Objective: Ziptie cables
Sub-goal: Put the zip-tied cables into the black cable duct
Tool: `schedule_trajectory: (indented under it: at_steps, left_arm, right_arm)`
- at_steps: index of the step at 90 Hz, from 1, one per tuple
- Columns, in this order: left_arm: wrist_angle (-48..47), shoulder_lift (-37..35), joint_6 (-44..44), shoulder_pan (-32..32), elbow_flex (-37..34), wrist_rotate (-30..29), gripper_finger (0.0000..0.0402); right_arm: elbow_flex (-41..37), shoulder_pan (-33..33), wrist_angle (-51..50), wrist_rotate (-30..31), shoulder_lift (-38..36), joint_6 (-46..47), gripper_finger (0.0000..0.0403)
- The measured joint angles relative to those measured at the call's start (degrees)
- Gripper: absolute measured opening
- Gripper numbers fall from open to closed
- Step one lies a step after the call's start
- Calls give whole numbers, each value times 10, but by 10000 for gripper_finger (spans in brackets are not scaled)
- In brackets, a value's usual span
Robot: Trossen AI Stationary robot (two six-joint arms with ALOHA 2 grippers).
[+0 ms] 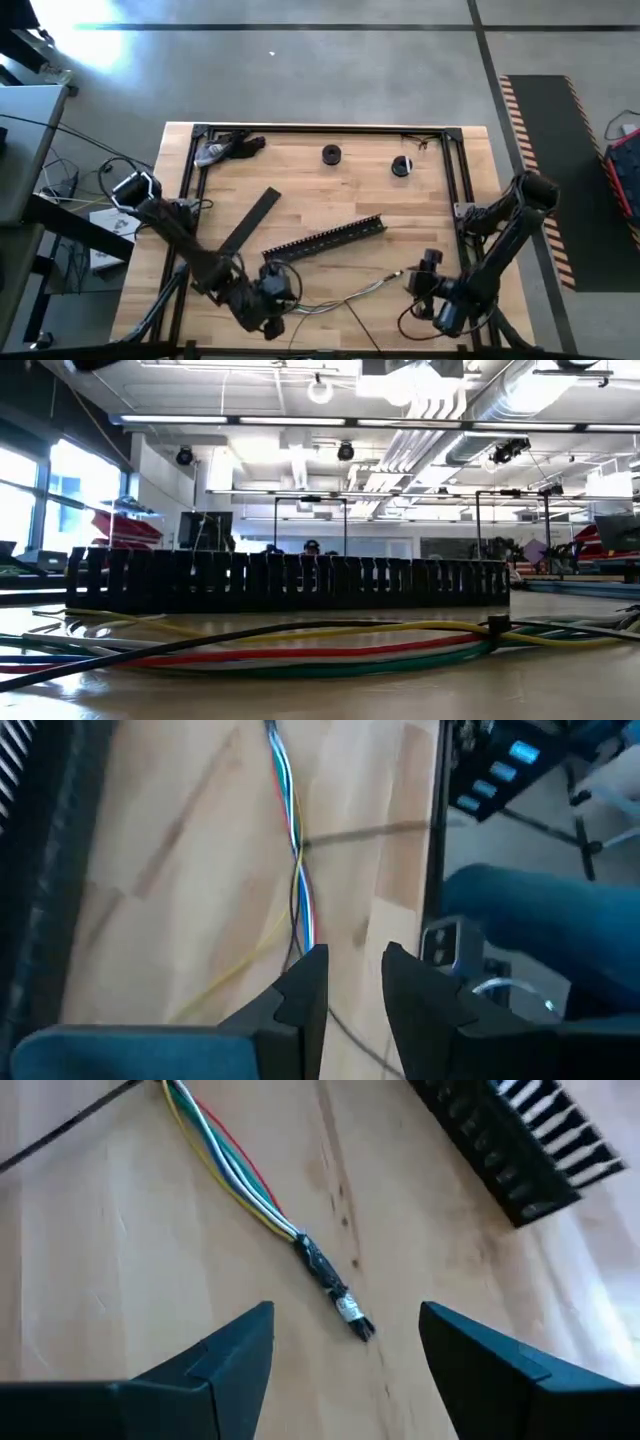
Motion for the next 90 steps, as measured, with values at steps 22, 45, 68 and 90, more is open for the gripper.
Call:
schedule_trajectory:
  at_steps: [22, 45, 68, 90]
  left_arm:
    - [32, 82, 20, 55, 0, 28, 78]
    - [10, 145, 48, 102, 0, 88, 62]
    - [-46, 151, 18, 103, 0, 129, 5]
    - [-26, 147, -3, 95, 7, 271, 1]
  right_arm:
    - [-79, -24, 151, 10, -14, -15, 234]
    - [-96, -38, 189, 10, -14, -17, 234]
    - [-96, -38, 192, 14, -14, -17, 234]
    - [-95, -38, 198, 15, -14, -13, 234]
